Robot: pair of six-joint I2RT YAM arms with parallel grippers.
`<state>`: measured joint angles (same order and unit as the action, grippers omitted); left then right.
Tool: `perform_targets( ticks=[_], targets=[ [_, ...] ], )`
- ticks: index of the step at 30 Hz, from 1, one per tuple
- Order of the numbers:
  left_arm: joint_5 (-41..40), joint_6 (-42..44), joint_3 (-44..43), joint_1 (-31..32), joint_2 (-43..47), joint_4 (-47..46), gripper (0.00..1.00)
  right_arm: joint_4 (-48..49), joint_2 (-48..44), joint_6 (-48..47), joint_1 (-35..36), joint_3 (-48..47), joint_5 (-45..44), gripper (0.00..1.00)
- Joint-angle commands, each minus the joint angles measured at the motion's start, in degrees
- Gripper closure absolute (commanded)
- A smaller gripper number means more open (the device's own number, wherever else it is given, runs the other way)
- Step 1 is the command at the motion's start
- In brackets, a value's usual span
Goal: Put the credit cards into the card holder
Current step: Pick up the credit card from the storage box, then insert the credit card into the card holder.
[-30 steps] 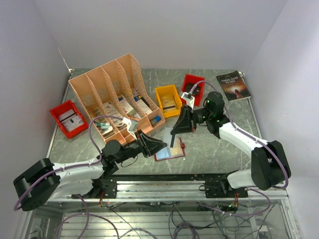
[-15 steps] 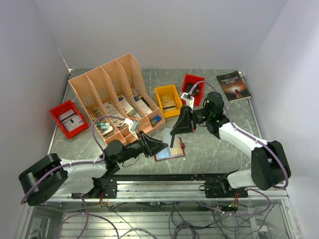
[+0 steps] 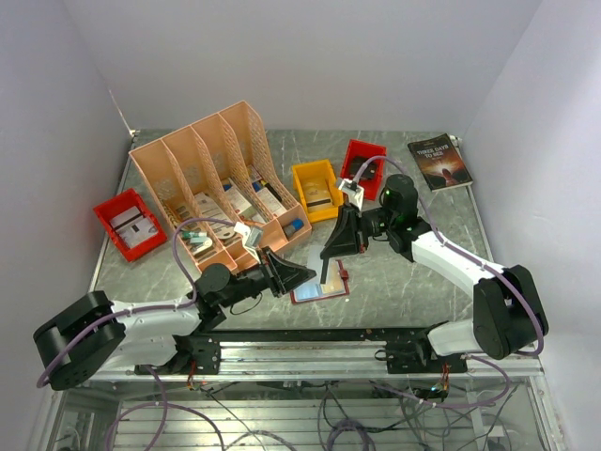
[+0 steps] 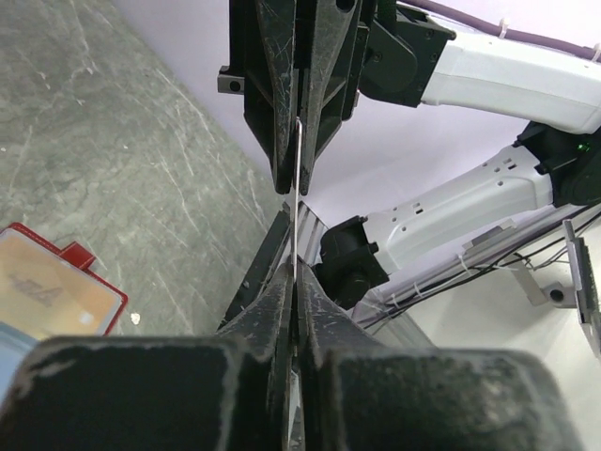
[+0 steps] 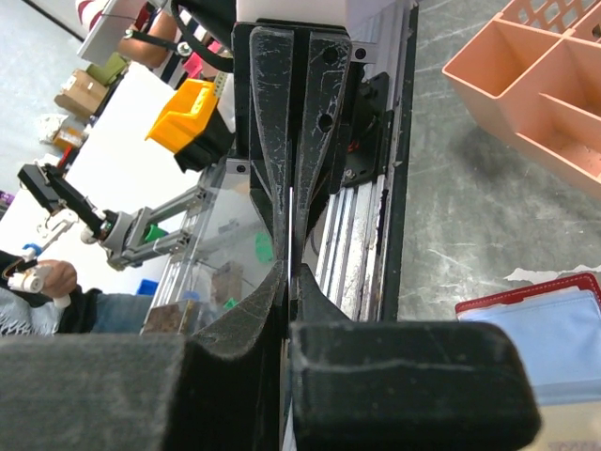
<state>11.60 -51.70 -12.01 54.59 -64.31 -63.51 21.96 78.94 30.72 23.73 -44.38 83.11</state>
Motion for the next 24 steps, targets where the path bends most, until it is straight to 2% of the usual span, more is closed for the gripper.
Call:
perform_targets(
  ticks=[1,3,6,8,9,10,12,13,15,18,20,22,24],
  targets=[
    [0.80,1.17,-1.00,-0.24,0.97,-1.95,0.93,-1.48,0.68,-2.34,0.26,-0.22,0.21,1.00],
    [1.28,1.08,-1.00,-0.27,0.23,-2.55,0.93,-2.17,0.69,-3.10,0.27,-0.34,-0.11,0.99],
    [1.44,0.79,-0.73,-0.25,-0.98,-3.98,0.93,-4.11,0.40,-5.19,0.22,-0.78,-0.75,0.77],
    [0.63,-0.22,0.68,-0.23,-1.50,-6.16,0.93,-8.73,0.04,-9.76,0.01,-2.09,-1.68,0.56],
    [-0.48,-0.95,1.70,-0.21,-1.40,-7.40,0.93,-15.37,-0.15,-16.34,-0.56,-3.80,-2.68,0.49],
    [-2.23,-1.91,3.05,-0.13,-0.99,-8.18,0.93,-29.64,-0.45,-30.48,-2.07,-6.61,-6.65,0.44],
    [-7.29,-3.72,6.00,1.24,0.87,-9.18,0.93,-48.77,-1.21,-52.63,-2.60,-12.47,-20.34,0.41],
    [-10.58,-3.98,7.25,2.73,2.41,-8.74,0.93,-51.59,-1.96,-57.29,-2.63,-14.10,-26.75,0.40],
    [-17.06,-4.44,8.77,6.46,6.11,-4.12,0.93,-51.59,-3.63,-59.81,-3.51,-12.56,-37.03,0.40],
    [-25.29,-5.00,9.12,10.45,11.17,3.56,0.93,-50.62,-5.01,-60.85,-4.09,-7.60,-41.85,0.42],
    [-30.13,-5.71,8.02,12.22,13.20,8.67,0.93,-49.93,-5.07,-61.28,-4.11,-4.88,-42.35,0.47],
    [-34.51,-8.32,6.96,13.59,13.57,13.73,0.93,-49.78,-4.84,-62.11,-4.09,-3.38,-43.41,0.56],
    [-38.91,-11.66,7.28,15.05,12.20,15.04,0.93,-50.84,-3.31,-63.56,-4.04,-3.25,-43.70,0.75]
  ],
)
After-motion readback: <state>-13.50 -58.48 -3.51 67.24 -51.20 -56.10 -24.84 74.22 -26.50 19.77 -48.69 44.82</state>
